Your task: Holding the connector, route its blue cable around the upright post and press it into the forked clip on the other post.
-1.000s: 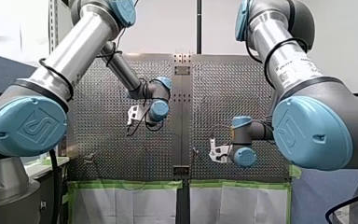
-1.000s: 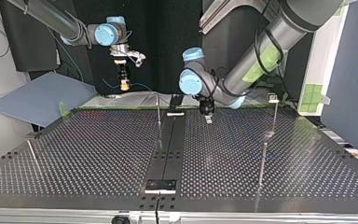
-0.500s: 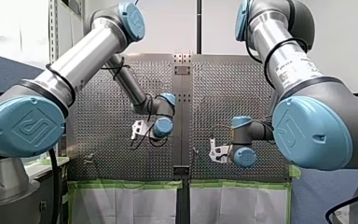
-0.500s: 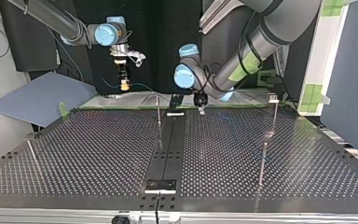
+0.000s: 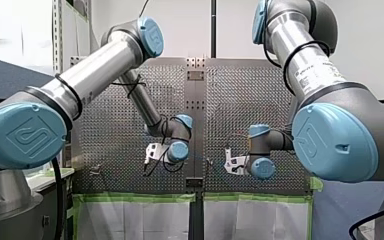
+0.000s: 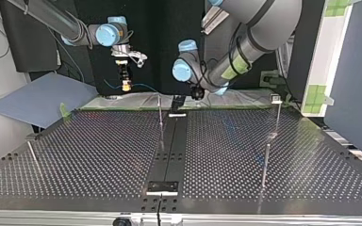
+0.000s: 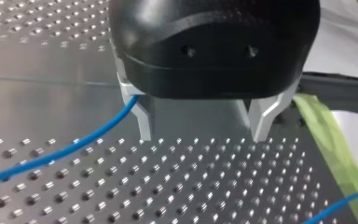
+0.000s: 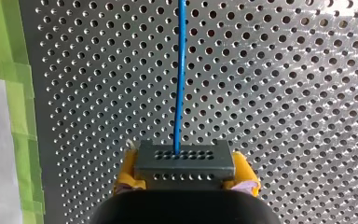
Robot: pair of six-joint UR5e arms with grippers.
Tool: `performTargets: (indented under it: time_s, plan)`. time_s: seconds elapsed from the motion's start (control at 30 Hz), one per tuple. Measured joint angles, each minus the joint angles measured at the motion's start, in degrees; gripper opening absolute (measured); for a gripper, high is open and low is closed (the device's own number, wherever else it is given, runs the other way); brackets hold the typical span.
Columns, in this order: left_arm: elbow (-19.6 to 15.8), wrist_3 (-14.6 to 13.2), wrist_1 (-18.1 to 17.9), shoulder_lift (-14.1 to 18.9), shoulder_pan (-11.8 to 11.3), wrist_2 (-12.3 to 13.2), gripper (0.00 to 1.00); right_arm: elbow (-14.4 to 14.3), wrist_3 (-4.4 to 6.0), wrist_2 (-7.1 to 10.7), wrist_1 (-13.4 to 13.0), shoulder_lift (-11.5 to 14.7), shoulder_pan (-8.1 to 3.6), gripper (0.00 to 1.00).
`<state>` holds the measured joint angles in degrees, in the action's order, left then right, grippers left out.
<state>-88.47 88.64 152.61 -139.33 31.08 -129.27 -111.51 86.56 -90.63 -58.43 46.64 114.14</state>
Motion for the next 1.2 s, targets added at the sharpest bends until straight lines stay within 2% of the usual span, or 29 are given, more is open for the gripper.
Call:
performTargets:
  time_s: [0.43, 0.57, 0.9, 1.2]
  plan:
    - [0.6, 3.9, -2.3, -1.0, 1.5, 1.7, 1.0, 0.0, -0.46, 0.02, 0.1, 0.0, -0.01, 0.0]
    - [0.6, 5.3, -2.8, -1.1, 2.3, 1.9, 1.0, 0.0, -0.92, 0.07, 0.2, 0.0, -0.09, 0.0]
    - [0.6, 9.4, -3.6, -1.4, 4.1, 0.6, 1.0, 0.0, -1.45, 0.09, 0.8, -0.1, -0.78, 0.0]
    - [0.6, 12.9, -4.2, -2.9, 4.6, 0.5, 1.0, 0.0, -2.59, 0.16, 0.9, -0.2, -1.21, 0.0]
